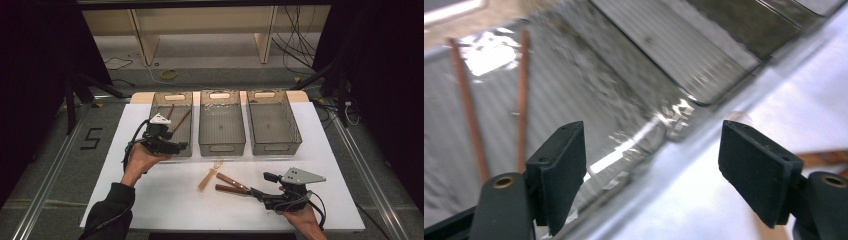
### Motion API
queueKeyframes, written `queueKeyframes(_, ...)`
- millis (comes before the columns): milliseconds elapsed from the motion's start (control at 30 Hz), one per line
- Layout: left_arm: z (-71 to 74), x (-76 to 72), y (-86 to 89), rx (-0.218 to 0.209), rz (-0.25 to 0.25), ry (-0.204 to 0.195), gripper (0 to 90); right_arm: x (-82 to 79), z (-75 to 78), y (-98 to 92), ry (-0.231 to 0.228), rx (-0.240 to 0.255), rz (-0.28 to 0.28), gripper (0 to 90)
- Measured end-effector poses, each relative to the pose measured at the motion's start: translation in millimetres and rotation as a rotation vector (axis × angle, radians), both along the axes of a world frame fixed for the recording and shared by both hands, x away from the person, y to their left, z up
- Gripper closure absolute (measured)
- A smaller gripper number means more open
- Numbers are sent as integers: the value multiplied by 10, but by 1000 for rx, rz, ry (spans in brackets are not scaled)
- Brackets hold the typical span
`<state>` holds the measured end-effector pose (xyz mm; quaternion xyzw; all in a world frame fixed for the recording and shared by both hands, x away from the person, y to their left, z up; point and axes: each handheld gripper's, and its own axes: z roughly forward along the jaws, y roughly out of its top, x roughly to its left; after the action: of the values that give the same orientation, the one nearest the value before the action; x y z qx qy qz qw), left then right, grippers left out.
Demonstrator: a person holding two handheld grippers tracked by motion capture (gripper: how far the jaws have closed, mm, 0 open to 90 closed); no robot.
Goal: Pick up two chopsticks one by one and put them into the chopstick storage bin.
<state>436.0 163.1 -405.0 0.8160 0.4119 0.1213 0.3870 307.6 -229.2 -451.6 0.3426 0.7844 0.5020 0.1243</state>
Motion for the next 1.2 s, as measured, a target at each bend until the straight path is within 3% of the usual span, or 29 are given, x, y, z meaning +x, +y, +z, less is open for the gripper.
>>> queueKeyframes(433, -73, -169, -155, 23, -42, 26, 215, -1, 2, -4, 0, 2, 1, 281)
queueKeyframes(1200, -248, -336, -394, 68, -95, 60, 199, 13, -9, -16, 2, 7, 6, 280)
